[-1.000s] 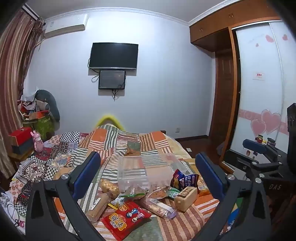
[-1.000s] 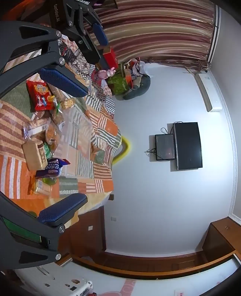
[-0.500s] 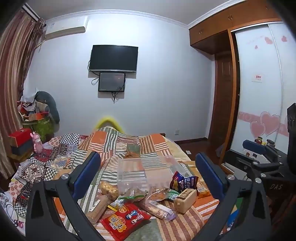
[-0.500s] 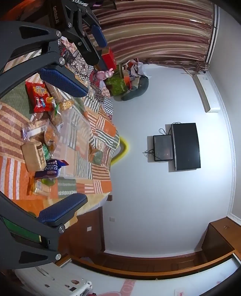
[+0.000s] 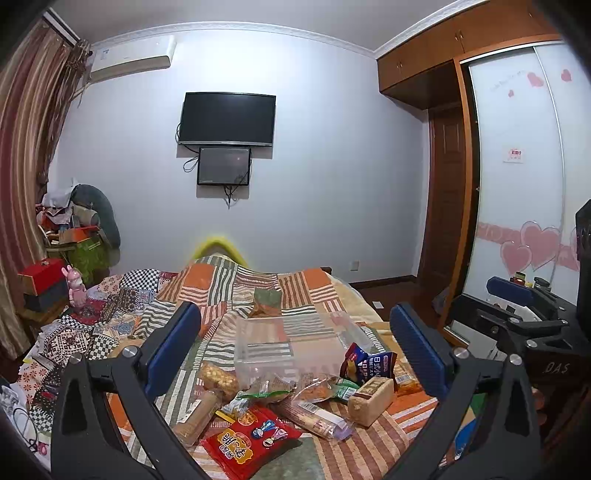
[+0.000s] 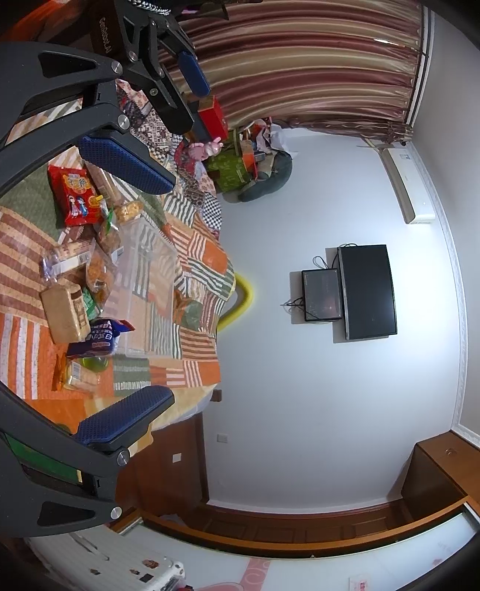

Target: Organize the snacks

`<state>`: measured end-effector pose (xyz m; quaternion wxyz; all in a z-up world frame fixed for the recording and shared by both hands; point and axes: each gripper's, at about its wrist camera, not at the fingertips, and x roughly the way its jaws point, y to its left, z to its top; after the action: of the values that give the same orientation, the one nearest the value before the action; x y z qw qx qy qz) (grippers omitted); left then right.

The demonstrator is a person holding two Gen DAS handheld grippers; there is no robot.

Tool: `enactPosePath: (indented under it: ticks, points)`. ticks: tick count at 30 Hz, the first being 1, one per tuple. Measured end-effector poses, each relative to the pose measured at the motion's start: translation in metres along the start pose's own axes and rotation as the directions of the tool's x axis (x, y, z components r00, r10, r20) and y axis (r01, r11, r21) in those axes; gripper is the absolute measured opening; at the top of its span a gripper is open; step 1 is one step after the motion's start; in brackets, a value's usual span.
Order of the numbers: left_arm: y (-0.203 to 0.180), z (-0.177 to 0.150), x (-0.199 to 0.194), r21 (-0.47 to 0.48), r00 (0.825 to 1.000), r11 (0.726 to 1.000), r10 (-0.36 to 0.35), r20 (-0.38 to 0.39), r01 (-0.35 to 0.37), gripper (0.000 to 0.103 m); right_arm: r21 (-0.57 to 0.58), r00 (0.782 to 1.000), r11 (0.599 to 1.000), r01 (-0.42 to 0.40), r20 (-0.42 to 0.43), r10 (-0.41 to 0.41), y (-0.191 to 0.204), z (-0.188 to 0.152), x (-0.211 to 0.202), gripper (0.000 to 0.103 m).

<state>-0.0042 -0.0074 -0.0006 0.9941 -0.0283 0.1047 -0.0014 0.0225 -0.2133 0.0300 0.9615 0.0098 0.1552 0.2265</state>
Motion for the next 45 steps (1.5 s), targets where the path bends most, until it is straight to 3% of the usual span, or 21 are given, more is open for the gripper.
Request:
enactPosePath:
  ticks: [45]
  points:
    - [0.0042,-0.0024,0.0020,-0.006,1.000,1.000,-0.002,-0.003,0.002,0.103,0.024,1.000,1.000,-0.005,0.010,0.005,0.0012,0.0014,-0.0015,0.103]
